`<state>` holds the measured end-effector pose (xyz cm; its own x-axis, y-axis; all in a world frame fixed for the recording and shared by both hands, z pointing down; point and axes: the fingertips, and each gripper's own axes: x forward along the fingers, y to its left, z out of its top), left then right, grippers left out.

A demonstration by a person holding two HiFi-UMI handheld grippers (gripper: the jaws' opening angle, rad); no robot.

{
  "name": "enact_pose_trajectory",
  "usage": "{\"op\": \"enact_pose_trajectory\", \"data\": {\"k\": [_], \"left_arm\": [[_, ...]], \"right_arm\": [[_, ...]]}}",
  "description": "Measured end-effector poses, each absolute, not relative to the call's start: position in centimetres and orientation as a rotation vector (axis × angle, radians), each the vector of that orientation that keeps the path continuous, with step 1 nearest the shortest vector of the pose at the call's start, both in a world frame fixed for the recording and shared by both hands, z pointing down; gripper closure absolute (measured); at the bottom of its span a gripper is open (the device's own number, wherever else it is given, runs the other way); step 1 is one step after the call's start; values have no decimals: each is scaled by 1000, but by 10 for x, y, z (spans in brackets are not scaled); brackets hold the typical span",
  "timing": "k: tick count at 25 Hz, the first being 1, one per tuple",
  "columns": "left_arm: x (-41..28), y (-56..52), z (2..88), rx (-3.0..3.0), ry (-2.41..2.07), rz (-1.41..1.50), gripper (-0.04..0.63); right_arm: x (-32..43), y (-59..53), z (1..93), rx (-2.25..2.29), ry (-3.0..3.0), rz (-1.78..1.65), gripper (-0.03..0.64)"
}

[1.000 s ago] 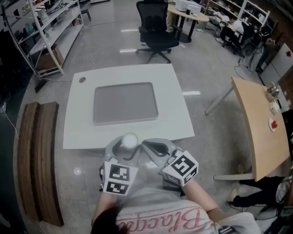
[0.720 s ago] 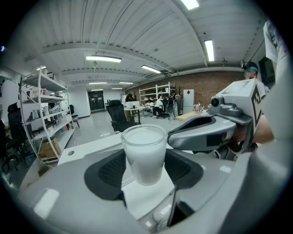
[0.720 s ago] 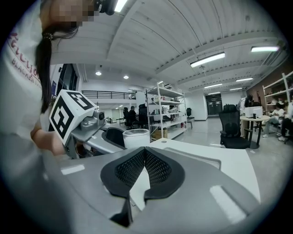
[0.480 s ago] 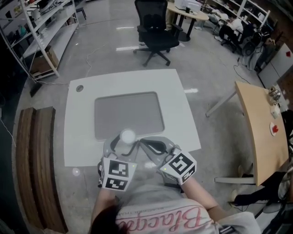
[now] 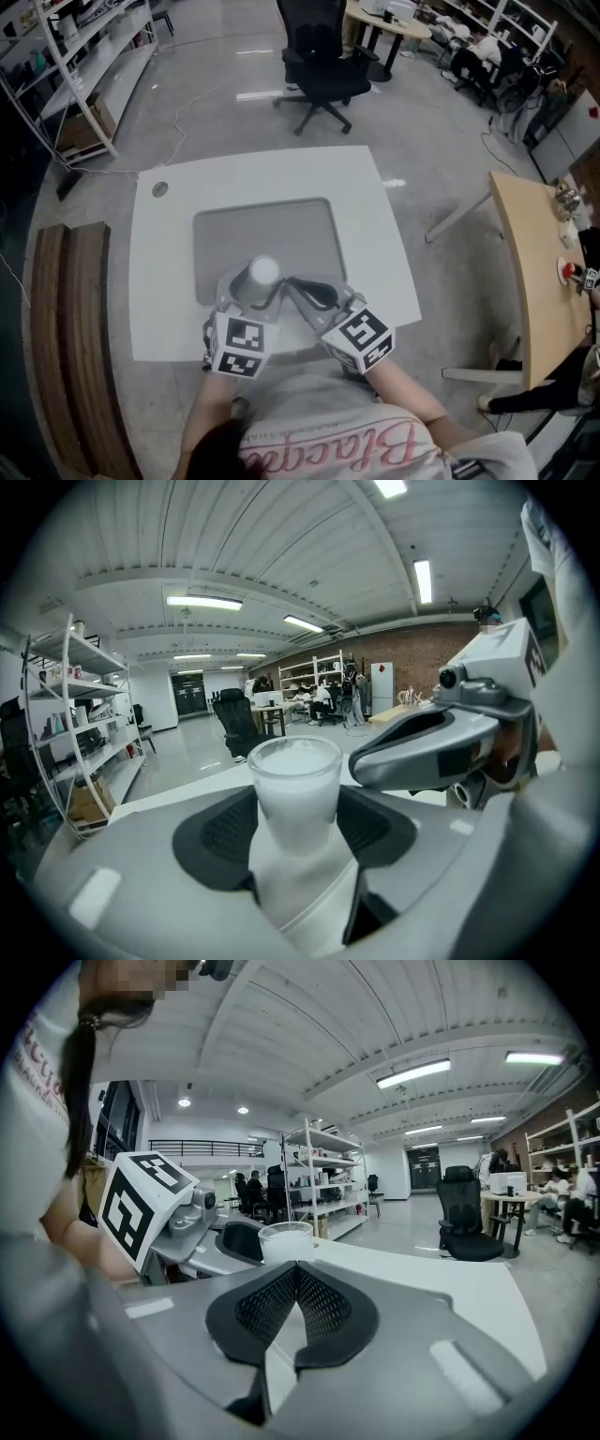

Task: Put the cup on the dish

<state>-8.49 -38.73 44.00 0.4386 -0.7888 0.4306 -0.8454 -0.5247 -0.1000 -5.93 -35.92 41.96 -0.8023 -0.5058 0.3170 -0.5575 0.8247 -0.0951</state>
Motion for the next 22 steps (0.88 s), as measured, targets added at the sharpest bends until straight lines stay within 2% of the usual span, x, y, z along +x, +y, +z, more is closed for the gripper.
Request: {"op": "enact_pose_trajectory", "data": {"k": [22], "left_arm": [[-96, -470, 528, 2410, -1535, 581, 337]], "right_arm": [[-47, -407, 461, 834, -2641, 395, 617]]}}
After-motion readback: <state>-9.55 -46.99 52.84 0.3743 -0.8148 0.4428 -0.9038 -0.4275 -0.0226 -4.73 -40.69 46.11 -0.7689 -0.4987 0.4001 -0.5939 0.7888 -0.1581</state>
